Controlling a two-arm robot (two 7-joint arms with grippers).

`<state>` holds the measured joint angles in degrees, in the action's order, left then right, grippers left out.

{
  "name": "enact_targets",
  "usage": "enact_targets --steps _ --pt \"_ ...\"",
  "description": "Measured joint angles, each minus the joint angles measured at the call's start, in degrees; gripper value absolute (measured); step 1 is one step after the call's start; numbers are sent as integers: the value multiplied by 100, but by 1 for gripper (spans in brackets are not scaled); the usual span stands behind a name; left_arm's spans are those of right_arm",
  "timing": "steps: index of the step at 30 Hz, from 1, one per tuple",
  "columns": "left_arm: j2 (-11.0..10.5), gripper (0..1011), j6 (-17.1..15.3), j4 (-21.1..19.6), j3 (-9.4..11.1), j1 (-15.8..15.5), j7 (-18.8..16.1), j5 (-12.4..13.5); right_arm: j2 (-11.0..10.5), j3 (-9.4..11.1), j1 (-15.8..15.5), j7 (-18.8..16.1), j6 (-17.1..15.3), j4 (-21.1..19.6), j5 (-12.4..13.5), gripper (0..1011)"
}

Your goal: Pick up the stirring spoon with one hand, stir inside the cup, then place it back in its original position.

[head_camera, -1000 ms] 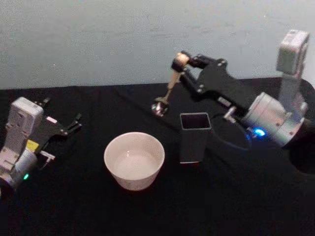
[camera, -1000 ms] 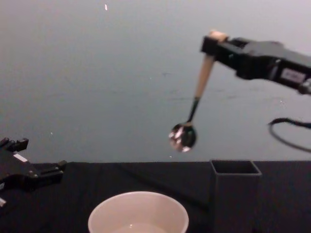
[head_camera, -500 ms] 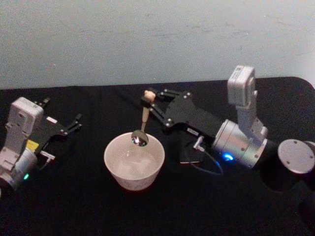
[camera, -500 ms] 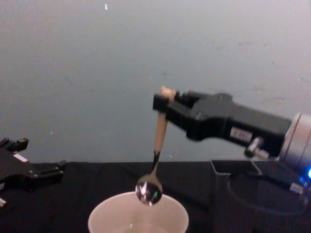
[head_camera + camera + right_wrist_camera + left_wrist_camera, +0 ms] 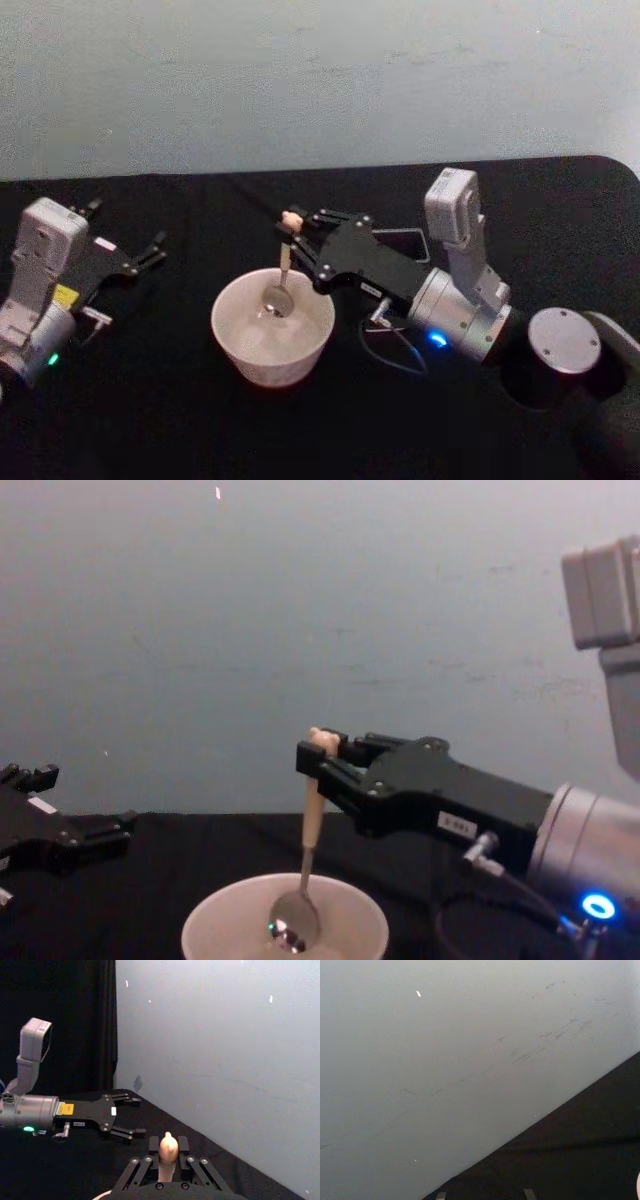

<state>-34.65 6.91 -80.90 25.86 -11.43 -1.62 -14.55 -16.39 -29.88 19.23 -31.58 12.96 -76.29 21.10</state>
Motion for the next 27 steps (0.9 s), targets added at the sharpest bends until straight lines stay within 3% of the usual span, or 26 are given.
enact_targets --steps 11,27 --pt "0 1001 0 0 0 0 0 0 184 -19 46 -73 180 374 -137 213" --pt "0 1002 0 0 0 0 0 0 212 -11 16 -95 414 515 -409 213"
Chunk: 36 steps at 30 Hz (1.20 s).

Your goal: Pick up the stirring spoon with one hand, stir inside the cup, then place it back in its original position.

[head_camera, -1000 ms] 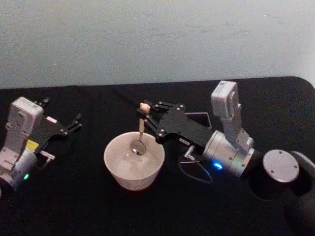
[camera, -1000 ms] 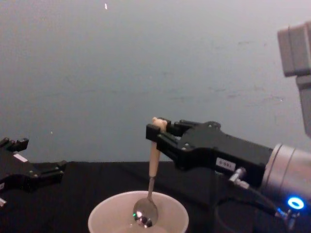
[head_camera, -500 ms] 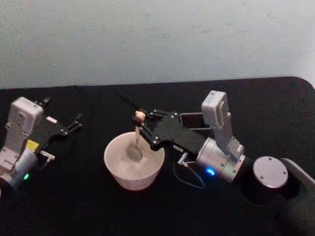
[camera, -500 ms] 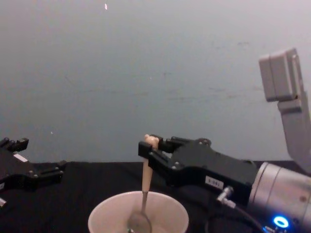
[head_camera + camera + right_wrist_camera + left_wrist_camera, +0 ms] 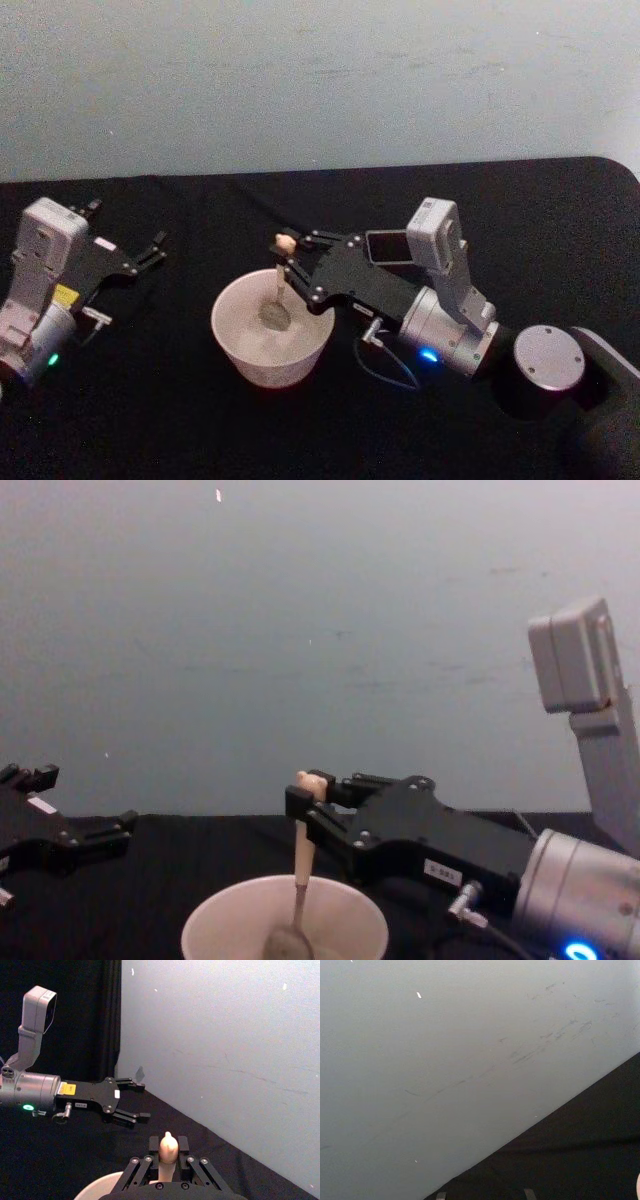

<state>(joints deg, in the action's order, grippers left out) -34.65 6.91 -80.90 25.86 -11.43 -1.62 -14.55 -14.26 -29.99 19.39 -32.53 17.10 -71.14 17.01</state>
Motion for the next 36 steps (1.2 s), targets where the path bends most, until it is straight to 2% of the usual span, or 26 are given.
enact_targets --steps 8,19,27,31,36 --pt "0 1001 0 0 0 0 0 0 -132 148 -147 5 -78 -257 58 213" --pt "0 1001 0 0 0 0 0 0 -422 307 -507 -126 -342 -865 439 213" --pt "0 1001 0 0 0 0 0 0 -590 177 -703 -311 -407 -1202 583 213" --pt "0 1001 0 0 0 0 0 0 -568 66 -701 -334 -394 -1221 575 213" --pt "0 1001 0 0 0 0 0 0 -437 -60 -586 -298 -320 -1063 469 212"
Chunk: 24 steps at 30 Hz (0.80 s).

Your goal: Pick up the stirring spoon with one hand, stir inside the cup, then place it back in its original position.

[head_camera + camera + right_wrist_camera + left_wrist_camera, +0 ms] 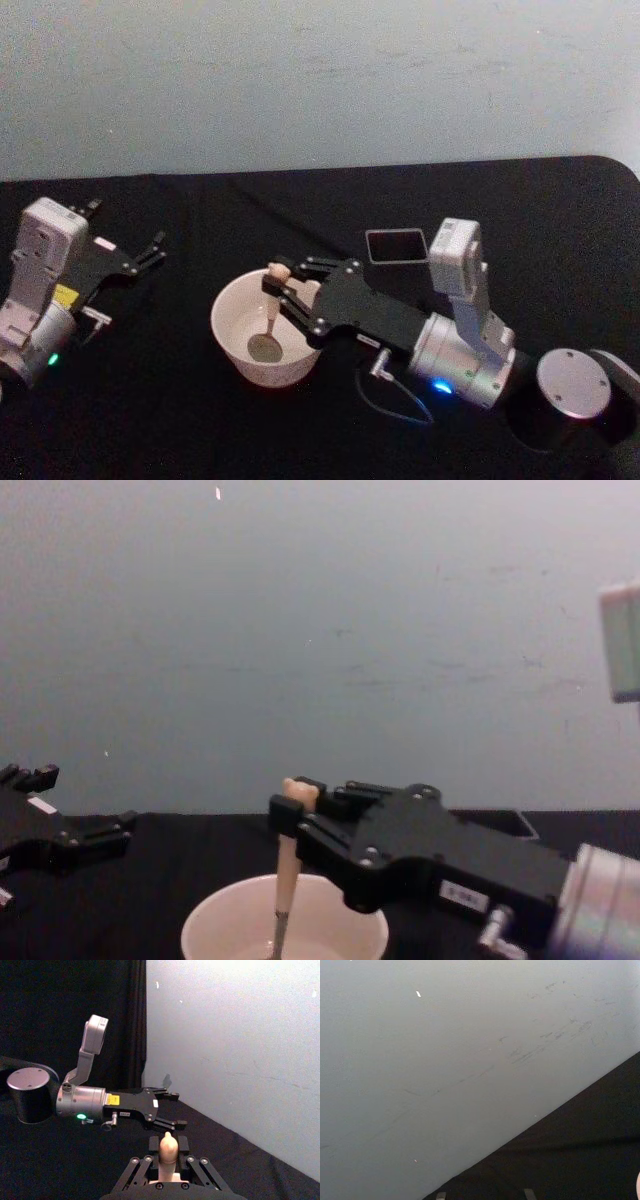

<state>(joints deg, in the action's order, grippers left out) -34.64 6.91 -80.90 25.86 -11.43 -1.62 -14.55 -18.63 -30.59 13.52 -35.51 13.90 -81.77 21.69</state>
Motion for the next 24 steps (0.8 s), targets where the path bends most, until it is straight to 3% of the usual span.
enact_targets --steps 12,24 --pt "0 1001 0 0 0 0 0 0 330 9 343 269 166 521 -226 212" --pt "0 1001 0 -1 0 0 0 0 317 108 355 337 176 609 -316 213"
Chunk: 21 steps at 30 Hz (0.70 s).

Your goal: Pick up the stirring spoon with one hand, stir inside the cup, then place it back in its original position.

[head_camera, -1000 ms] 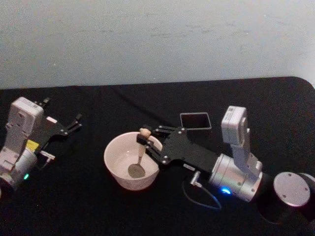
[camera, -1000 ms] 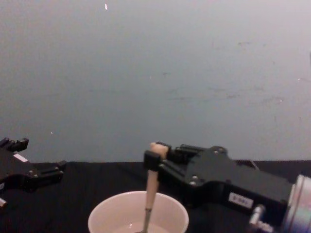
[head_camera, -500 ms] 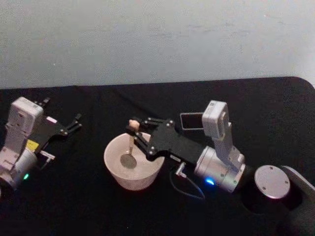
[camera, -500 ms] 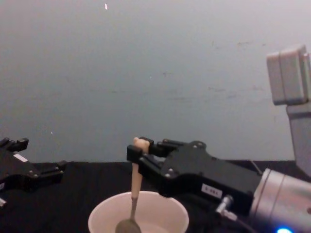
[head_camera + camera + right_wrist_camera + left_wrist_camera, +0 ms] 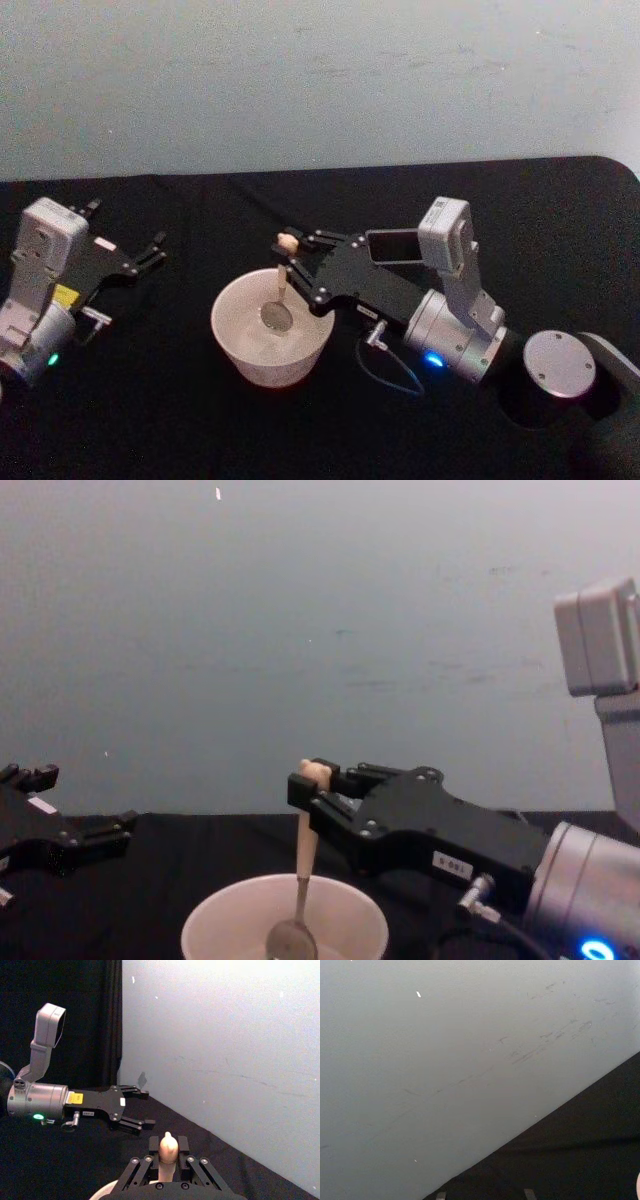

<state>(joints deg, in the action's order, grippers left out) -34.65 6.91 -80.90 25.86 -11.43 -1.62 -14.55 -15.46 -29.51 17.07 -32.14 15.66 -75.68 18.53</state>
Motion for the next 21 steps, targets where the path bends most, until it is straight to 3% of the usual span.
enact_targets --steps 8,13,21 --pt "0 1001 0 0 0 0 0 0 -79 94 -40 11 18 -46 -18 212" --pt "0 1001 0 0 0 0 0 0 -244 137 -171 -44 12 -193 -25 213" --pt "0 1001 0 0 0 0 0 0 -467 160 -464 -216 -91 -625 163 213"
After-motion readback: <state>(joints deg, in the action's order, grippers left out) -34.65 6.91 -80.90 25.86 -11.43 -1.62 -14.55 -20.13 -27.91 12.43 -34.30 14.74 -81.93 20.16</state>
